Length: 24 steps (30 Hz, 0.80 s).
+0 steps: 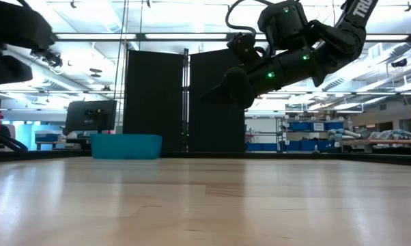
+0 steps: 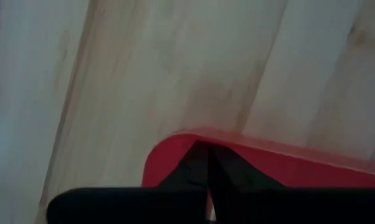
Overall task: Sort batteries
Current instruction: Return to Home Position
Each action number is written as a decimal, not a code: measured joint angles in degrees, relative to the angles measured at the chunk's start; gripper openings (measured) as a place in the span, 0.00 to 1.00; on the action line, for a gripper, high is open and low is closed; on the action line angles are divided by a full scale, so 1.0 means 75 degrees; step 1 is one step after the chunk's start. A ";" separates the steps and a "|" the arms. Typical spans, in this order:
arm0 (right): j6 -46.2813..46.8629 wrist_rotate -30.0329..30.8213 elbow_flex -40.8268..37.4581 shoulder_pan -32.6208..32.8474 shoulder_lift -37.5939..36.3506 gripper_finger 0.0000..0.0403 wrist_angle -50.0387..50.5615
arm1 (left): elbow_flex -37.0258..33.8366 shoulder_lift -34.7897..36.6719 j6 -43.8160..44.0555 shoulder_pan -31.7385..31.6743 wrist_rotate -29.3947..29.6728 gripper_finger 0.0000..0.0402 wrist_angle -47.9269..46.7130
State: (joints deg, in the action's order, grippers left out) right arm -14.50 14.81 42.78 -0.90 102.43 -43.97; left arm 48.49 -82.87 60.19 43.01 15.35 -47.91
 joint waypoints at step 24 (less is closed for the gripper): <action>0.0115 0.0003 0.0000 0.0009 0.0000 0.03 0.0118 | 0.0246 0.1100 -0.0952 0.0123 0.0426 0.01 0.0233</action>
State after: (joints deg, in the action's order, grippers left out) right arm -13.64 14.83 42.78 -0.83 102.43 -43.09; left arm 50.33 -74.62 53.05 43.93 18.54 -46.17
